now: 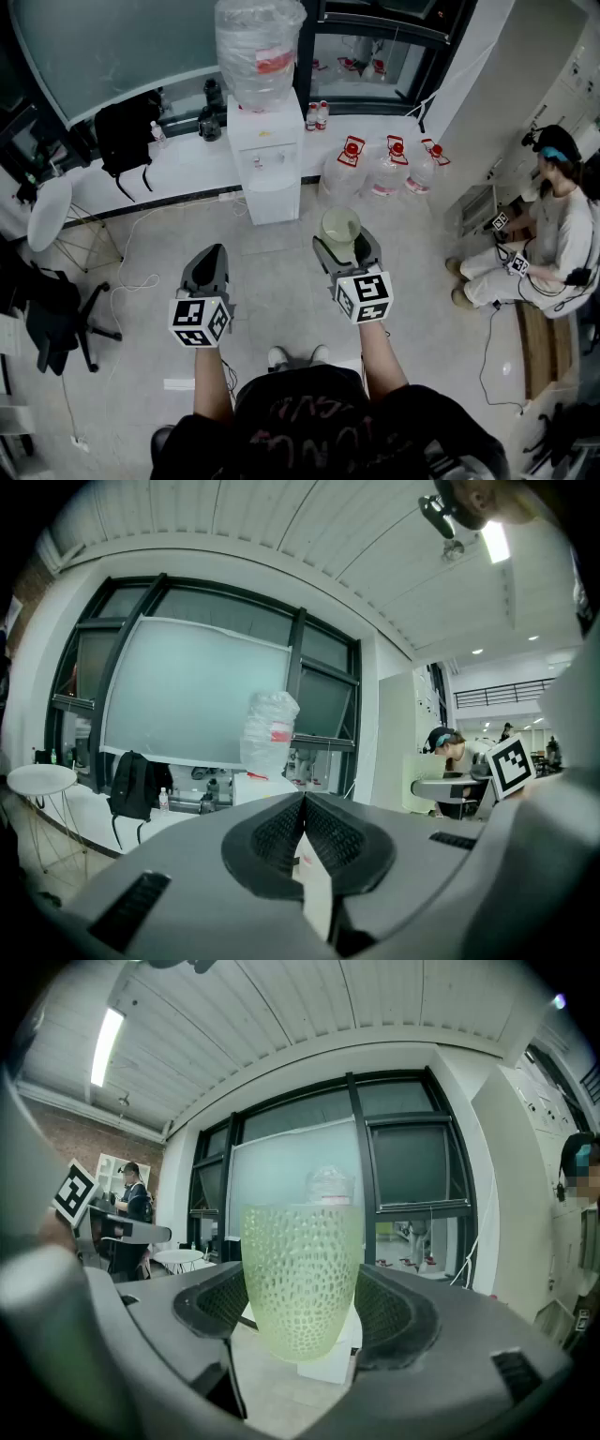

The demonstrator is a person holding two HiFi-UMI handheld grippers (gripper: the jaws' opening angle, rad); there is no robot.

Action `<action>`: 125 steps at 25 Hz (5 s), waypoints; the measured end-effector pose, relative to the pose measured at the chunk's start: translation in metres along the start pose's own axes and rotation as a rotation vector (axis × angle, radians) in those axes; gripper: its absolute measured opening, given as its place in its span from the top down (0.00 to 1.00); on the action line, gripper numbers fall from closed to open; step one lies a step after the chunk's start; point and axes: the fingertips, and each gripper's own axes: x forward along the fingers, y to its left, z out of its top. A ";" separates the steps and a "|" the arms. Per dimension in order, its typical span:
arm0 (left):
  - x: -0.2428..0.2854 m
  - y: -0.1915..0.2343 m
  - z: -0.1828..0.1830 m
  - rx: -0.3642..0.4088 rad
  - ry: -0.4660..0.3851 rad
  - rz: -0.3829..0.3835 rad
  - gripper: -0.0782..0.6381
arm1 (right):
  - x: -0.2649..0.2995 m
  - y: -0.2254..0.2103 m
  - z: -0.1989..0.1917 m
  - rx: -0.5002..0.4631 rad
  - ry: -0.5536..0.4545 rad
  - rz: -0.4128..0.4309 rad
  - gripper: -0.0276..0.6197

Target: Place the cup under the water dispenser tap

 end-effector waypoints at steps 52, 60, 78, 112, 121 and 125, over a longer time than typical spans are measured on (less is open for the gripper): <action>0.070 0.072 -0.030 -0.026 0.065 -0.059 0.88 | 0.098 0.004 -0.014 -0.031 0.025 -0.027 0.40; 0.148 0.082 -0.038 -0.032 0.126 -0.041 0.88 | 0.165 -0.047 -0.018 -0.007 0.032 -0.006 0.40; 0.301 0.087 -0.029 -0.019 0.183 0.011 0.88 | 0.294 -0.151 -0.023 0.011 0.044 0.081 0.40; 0.408 0.166 -0.102 -0.074 0.262 -0.044 0.88 | 0.413 -0.153 -0.097 0.077 0.101 0.064 0.40; 0.428 0.177 -0.149 -0.079 0.273 -0.040 0.88 | 0.418 -0.158 -0.163 0.056 0.160 0.070 0.40; 0.435 0.177 -0.173 -0.078 0.277 -0.048 0.88 | 0.423 -0.157 -0.192 0.065 0.170 0.078 0.40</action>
